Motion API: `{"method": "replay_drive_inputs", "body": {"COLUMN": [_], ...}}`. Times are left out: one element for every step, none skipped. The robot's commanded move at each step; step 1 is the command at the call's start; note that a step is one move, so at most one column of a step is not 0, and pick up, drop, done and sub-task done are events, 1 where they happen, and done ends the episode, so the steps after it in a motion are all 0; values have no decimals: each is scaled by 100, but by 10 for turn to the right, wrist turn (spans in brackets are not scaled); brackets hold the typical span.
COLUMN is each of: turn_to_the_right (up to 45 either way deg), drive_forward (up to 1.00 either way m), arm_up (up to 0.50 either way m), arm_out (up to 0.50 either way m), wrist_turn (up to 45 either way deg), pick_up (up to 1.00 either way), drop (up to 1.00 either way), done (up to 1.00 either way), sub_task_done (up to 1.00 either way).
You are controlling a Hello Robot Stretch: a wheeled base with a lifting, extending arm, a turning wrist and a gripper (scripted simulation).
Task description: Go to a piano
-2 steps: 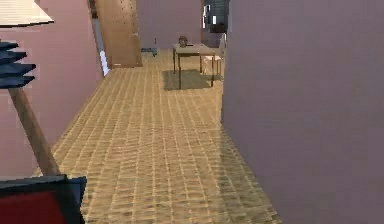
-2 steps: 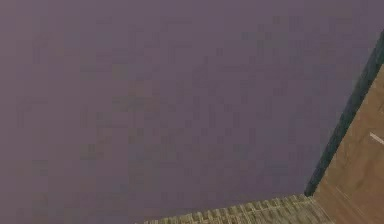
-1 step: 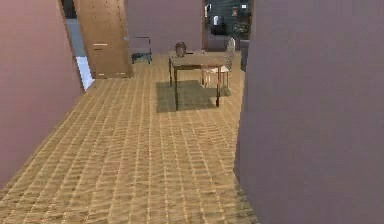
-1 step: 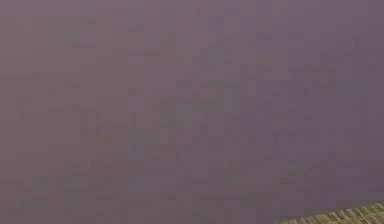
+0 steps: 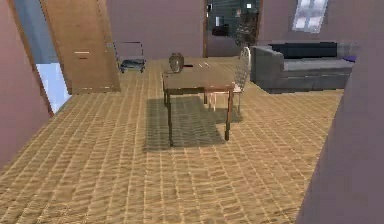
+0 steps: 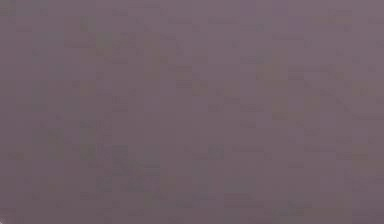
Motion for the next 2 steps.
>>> {"method": "replay_drive_inputs", "body": {"turn_to_the_right": [-60,0], "drive_forward": [0,70], "arm_up": [0,0], "arm_out": [0,0], "wrist_turn": [0,0], "pick_up": [0,0], "drop": [0,0], "done": [0,0], "sub_task_done": [0,0]}}
